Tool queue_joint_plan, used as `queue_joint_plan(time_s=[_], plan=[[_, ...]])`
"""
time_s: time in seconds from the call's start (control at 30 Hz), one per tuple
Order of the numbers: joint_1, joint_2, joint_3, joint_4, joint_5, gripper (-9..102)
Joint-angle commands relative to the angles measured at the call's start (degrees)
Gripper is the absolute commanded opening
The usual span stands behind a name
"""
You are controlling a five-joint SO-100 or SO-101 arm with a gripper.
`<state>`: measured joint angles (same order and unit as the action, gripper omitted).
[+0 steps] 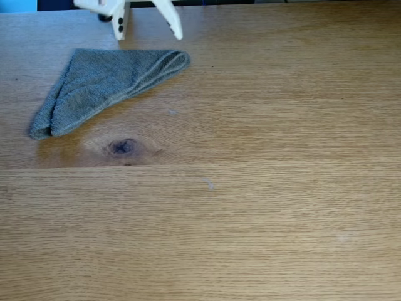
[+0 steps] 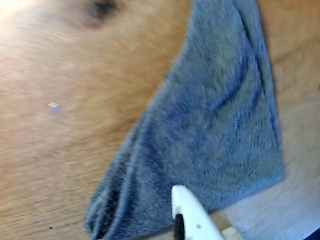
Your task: Clean the area in front of the robot
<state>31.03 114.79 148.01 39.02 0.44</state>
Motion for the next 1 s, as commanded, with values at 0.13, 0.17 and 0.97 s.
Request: queue_joint_plan(time_s=[0.13, 0.17, 0.97], plan=[[6.59, -16.52, -5.62, -15.29, -0.88, 49], [6.86, -18.46, -5.62, -17.14, -1.23, 49], [10.63, -52.56, -6.50, -52.21, -15.03, 43]])
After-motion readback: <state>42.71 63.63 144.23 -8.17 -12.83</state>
